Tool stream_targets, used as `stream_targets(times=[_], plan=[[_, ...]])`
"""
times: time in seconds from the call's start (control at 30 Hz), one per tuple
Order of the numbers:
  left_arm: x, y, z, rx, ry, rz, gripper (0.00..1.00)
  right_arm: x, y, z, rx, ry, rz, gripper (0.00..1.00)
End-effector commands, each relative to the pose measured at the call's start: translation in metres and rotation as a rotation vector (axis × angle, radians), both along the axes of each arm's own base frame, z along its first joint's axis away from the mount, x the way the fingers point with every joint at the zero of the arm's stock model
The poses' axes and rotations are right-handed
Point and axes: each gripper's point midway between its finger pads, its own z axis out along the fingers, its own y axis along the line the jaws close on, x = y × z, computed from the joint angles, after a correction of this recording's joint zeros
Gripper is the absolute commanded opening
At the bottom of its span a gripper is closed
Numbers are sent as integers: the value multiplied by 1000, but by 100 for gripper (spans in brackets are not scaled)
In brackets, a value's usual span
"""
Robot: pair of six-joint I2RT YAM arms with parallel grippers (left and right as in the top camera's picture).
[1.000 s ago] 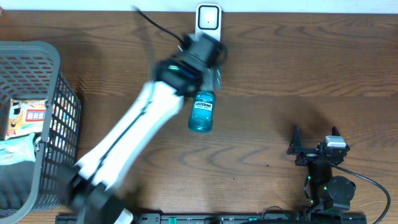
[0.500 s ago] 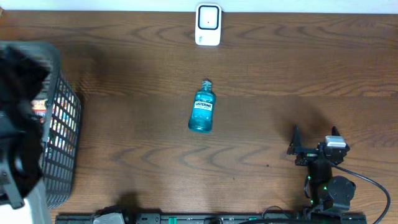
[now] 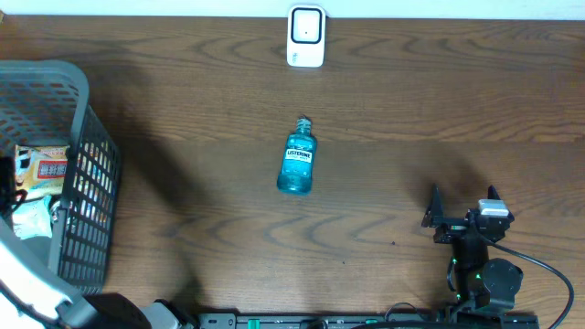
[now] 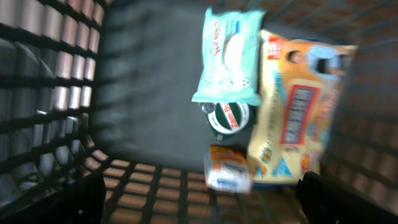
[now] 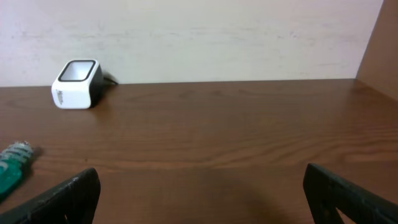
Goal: Scan the item barcode
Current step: 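Return the left gripper to the basket and grasp a small green item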
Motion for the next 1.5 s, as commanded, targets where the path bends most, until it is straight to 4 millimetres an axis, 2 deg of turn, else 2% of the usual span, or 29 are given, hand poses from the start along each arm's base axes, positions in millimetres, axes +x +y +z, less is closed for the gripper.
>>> stream_targets(times=[0.0, 0.17, 0.53, 0.97, 1.23, 1.33, 1.47], plan=[[11, -5, -48, -120, -14, 64, 98, 0, -1, 0, 9, 0, -1, 99], [16, -3, -92, -170, -9, 144, 97, 0, -1, 0, 9, 0, -1, 99], [23, -1, -152, -205, -9, 211, 98, 0, -1, 0, 9, 0, -1, 99], [43, 11, -199, -236, -29, 200, 98, 0, -1, 0, 9, 0, -1, 99], [39, 5, -230, -300, 38, 178, 99, 0, -1, 0, 9, 0, -1, 99], [37, 3, -234, -312, 58, 145, 86, 0, -1, 0, 9, 0, -1, 99], [38, 4, -230, -303, 50, 121, 69, 0, -1, 0, 9, 0, -1, 99]])
